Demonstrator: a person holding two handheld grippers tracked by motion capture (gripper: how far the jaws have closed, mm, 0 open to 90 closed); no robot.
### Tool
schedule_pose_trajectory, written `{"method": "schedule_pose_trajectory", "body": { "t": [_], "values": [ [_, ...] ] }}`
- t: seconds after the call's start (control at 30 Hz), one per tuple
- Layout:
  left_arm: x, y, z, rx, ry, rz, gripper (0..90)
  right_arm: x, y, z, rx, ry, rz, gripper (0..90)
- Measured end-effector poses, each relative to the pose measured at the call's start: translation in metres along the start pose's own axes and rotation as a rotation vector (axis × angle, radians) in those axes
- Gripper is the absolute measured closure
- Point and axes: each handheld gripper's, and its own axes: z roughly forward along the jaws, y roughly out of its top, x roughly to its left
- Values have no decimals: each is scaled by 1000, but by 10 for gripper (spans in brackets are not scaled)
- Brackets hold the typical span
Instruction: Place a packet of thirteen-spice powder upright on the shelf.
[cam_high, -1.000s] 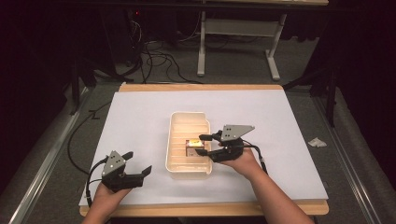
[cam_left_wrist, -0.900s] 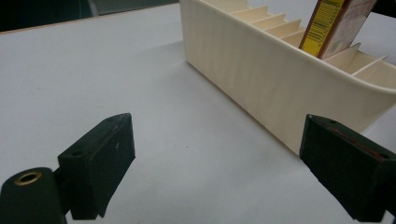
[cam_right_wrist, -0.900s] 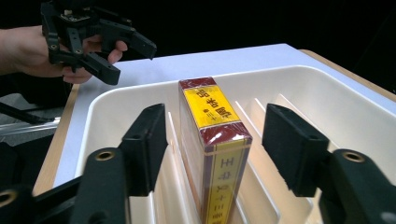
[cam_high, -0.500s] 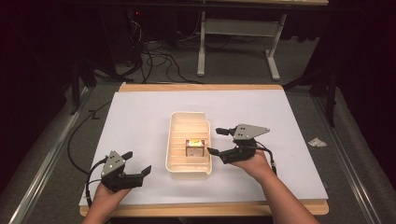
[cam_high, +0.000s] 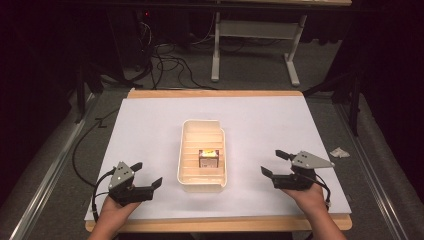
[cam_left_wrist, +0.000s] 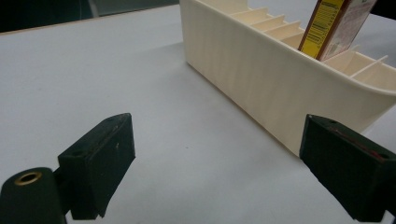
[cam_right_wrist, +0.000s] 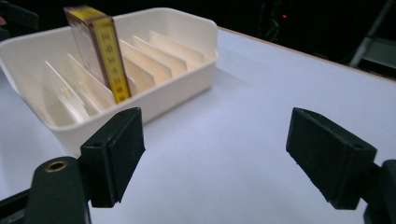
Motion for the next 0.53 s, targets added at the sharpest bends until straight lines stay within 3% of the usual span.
{"method": "schedule_pose_trajectory", "body": {
  "t": [0.1,0.2,0.53],
  "values": [
    [-1,-1,1,2,0,3,108,-5,-16,-11,-11,-34,32,196],
    [-2,-1,3,3,-7,-8,108,-8,-24,-10,-2,-52,34,195],
    [-3,-2,5,3,1,-14,110,-11,-28,-2,-21,-16,27,198]
  ]
}}
